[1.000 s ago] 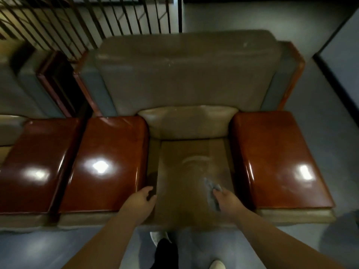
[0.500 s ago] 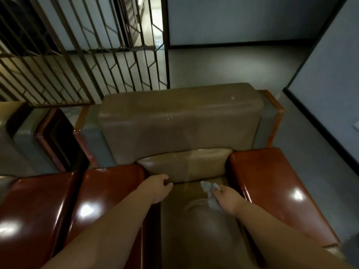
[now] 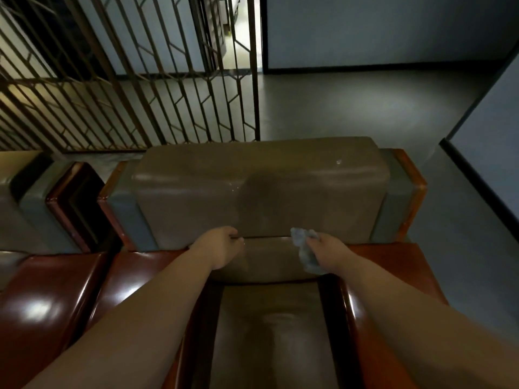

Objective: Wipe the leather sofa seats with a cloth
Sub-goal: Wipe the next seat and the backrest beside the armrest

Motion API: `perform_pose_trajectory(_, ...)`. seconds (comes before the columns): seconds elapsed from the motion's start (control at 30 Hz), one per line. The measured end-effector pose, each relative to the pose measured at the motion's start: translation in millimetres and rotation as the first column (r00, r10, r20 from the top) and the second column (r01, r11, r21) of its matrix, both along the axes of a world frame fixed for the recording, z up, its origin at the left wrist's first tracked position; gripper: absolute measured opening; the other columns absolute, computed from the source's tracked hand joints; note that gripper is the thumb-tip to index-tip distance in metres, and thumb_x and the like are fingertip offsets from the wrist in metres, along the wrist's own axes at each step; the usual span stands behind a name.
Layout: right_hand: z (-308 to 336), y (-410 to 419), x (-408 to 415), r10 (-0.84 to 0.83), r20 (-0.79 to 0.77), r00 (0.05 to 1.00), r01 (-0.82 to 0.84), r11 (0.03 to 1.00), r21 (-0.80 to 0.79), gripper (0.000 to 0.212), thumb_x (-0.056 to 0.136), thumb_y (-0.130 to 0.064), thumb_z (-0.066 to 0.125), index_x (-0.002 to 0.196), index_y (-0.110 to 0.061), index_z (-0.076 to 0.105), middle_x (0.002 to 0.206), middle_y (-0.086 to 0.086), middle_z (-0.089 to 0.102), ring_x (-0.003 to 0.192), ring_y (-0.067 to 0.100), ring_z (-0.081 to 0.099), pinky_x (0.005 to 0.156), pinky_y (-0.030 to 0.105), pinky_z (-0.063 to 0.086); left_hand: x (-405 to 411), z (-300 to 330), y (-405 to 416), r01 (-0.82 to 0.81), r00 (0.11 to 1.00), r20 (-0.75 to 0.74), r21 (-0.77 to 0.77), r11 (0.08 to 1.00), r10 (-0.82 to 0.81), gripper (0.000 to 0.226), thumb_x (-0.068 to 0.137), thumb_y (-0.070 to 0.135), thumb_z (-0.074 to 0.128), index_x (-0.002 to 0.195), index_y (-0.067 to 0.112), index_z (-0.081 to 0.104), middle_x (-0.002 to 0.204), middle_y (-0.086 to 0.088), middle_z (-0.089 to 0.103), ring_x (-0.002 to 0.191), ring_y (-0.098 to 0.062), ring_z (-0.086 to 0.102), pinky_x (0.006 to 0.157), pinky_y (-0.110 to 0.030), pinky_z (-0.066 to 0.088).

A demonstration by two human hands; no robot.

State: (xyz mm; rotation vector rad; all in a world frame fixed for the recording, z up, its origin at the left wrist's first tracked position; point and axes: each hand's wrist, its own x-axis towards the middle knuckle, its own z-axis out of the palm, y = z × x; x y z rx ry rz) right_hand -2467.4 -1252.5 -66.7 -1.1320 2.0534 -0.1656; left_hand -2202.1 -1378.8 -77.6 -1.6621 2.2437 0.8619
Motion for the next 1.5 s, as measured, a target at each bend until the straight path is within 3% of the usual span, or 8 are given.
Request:
perform_pose_trajectory(0.17, 6, -44, -51, -0.095, 0.138, 0.986, 0.107, 0.991, -0.082, 0.05, 0.112, -0.042, 0.031, 0.134, -0.009, 0.061, 0.13, 0.015, 0.065, 0.116, 0.029, 0.06, 0.102, 0.038, 0.043, -41, 12, -17, -0.049, 0.989, -0.138, -0.002, 0.999, 0.049, 0.056, 0.102, 0.055, 0.056, 0.15, 0.024, 0.054, 0.147, 0.001, 0.062, 0.133, -0.021, 0.058, 0.117, -0.039, 0.043)
perform_pose_trajectory(0.33, 35, -98, -96, -0.127, 0.126, 0.984, 0.151, 0.966, -0.21, 0.046, 0.113, -0.04, 0.033, 0.129, -0.008, 0.063, 0.112, 0.012, 0.067, 0.09, 0.02, 0.062, 0.069, 0.027, 0.04, -95, 31, -61, 0.045, 0.995, -0.08, -0.124, 0.991, -0.055, 0.052, 0.105, 0.047, 0.056, 0.144, 0.013, 0.06, 0.138, -0.007, 0.067, 0.132, -0.027, 0.059, 0.116, -0.036, 0.043)
perform_pose_trajectory(0.43, 48, -137, -122, -0.104, 0.025, 0.994, 0.106, 0.932, -0.347, 0.043, 0.112, -0.035, 0.034, 0.131, -0.007, 0.062, 0.13, 0.019, 0.065, 0.117, 0.034, 0.061, 0.083, 0.029, 0.038, -134, 48, -97, 0.064, 0.991, -0.101, -0.193, 0.979, -0.084, 0.052, 0.105, 0.047, 0.055, 0.143, 0.012, 0.061, 0.137, -0.01, 0.068, 0.133, -0.028, 0.059, 0.116, -0.036, 0.043)
perform_pose_trajectory(0.6, 39, -217, -157, -0.075, -0.198, 0.977, -0.041, 0.852, -0.522, 0.054, 0.098, -0.052, 0.03, 0.122, -0.018, 0.063, 0.125, 0.01, 0.066, 0.119, 0.034, 0.061, 0.097, 0.037, 0.048, -199, 54, -164, 0.131, 0.985, -0.07, -0.293, 0.947, -0.158, 0.059, 0.104, 0.054, 0.051, 0.152, 0.019, 0.052, 0.151, -0.005, 0.058, 0.138, -0.027, 0.054, 0.117, -0.039, 0.042)
perform_pose_trajectory(0.73, -32, -259, -165, 0.323, -0.473, 0.82, -0.423, 0.898, -0.119, 0.073, 0.103, -0.051, 0.025, 0.164, -0.01, 0.018, 0.172, 0.013, 0.013, 0.158, 0.033, 0.011, 0.127, 0.051, 0.017, -242, 18, -214, 0.222, 0.975, 0.054, -0.311, 0.924, -0.216, 0.067, 0.106, 0.058, 0.044, 0.161, 0.022, 0.037, 0.166, -0.009, 0.036, 0.15, -0.031, 0.037, 0.121, -0.045, 0.035)
perform_pose_trajectory(0.87, -91, -248, -163, 0.296, -0.528, 0.796, -0.459, 0.864, -0.207, 0.075, 0.107, -0.054, 0.016, 0.165, -0.014, -0.009, 0.173, 0.006, -0.018, 0.158, 0.023, -0.02, 0.129, 0.042, -0.007, -260, -43, -248, 0.301, 0.953, 0.154, -0.358, 0.884, -0.262, 0.073, 0.103, 0.067, 0.031, 0.166, 0.032, 0.019, 0.176, -0.001, 0.012, 0.161, -0.027, 0.011, 0.129, -0.057, 0.014)
perform_pose_trajectory(1.23, -113, -252, -158, 0.134, -0.625, 0.769, -0.437, 0.824, -0.361, 0.075, 0.103, -0.052, 0.035, 0.165, -0.013, 0.021, 0.173, 0.009, 0.013, 0.161, 0.026, 0.003, 0.13, 0.047, 0.008, -257, -94, -259, 0.252, 0.961, 0.08, -0.653, 0.714, -0.266, 0.072, 0.098, 0.064, 0.028, 0.161, 0.031, 0.032, 0.17, -0.005, 0.028, 0.157, -0.031, 0.023, 0.127, -0.06, 0.016)
perform_pose_trajectory(1.5, -71, -295, -146, 0.134, -0.4, 0.906, -0.274, 0.909, -0.315, 0.078, 0.101, -0.067, 0.024, 0.162, -0.018, 0.024, 0.174, 0.008, 0.005, 0.16, 0.03, -0.007, 0.13, 0.049, 0.002, -256, -95, -258, 0.229, 0.963, 0.049, -0.668, 0.708, -0.266, 0.073, 0.097, 0.063, 0.027, 0.161, 0.03, 0.035, 0.169, -0.007, 0.031, 0.157, -0.032, 0.025, 0.128, -0.059, 0.016)
